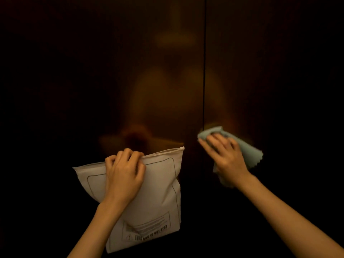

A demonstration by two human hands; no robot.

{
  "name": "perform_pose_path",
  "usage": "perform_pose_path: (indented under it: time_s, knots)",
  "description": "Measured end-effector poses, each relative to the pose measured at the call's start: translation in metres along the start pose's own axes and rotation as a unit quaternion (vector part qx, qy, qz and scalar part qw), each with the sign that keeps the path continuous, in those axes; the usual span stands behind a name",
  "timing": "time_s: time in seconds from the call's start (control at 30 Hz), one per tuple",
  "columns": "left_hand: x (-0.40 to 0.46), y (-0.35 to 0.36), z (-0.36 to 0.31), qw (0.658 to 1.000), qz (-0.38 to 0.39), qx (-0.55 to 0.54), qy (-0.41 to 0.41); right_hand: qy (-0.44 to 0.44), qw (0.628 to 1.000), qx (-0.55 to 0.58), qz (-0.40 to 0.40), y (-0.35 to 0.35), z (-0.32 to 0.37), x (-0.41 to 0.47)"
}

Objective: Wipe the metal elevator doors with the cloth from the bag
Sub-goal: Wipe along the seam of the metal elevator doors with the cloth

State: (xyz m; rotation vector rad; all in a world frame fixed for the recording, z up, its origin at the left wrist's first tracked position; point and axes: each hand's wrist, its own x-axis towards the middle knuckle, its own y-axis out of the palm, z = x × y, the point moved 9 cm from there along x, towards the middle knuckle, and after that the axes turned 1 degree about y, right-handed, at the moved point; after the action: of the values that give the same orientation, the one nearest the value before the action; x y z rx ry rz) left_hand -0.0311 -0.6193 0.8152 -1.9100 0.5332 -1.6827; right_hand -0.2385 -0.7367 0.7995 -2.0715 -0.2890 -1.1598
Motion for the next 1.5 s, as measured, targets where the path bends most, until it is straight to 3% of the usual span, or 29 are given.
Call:
perform_pose_path:
  time_s: [0.13,0.23,0.37,0.5,0.57,0.8,0.9,0.97,1.07,1.17,1.23,1.37,1.5]
  knots:
    - [0.002,-0.003,0.000,1.000,-0.005,0.000,-0.009,0.063,0.992,0.061,-0.092,-0.031,-0.020,0.049]
    - [-0.001,-0.002,0.003,1.000,-0.001,0.000,-0.016,0.077,0.988,0.092,-0.101,-0.022,-0.014,0.032]
    - [-0.009,0.000,0.005,1.000,0.010,0.005,-0.013,-0.005,0.998,0.067,0.013,0.021,0.013,-0.042]
    - [-0.012,0.001,0.000,1.000,0.026,0.000,-0.003,-0.080,0.985,0.020,0.153,0.057,0.037,-0.096]
    - [-0.012,0.001,-0.002,1.000,0.031,0.002,0.000,-0.094,0.981,0.014,0.166,0.057,0.035,-0.092]
    - [-0.008,-0.006,-0.001,1.000,0.024,0.001,-0.010,0.063,0.995,0.078,-0.018,-0.014,-0.017,0.005]
    - [-0.012,-0.007,0.003,1.000,0.025,0.003,-0.018,0.074,0.992,0.099,-0.036,-0.012,-0.013,0.004]
    - [-0.015,-0.007,0.005,0.999,0.027,0.001,-0.024,0.034,0.994,0.102,0.003,0.007,0.003,-0.021]
    - [-0.019,-0.006,0.008,0.999,0.036,0.000,-0.032,-0.026,0.987,0.069,0.144,0.049,0.029,-0.078]
    - [-0.020,-0.004,0.010,0.999,0.045,0.005,-0.030,-0.099,0.935,0.019,0.339,0.094,0.057,-0.139]
    - [-0.020,-0.004,0.010,0.998,0.048,0.009,-0.027,-0.112,0.914,0.000,0.390,0.104,0.060,-0.155]
    - [-0.019,-0.004,0.005,0.998,0.053,0.019,-0.016,-0.155,0.923,-0.015,0.353,0.095,0.059,-0.143]
    - [-0.013,-0.009,0.000,0.999,0.038,0.023,-0.008,-0.147,0.965,-0.007,0.219,0.065,0.040,-0.100]
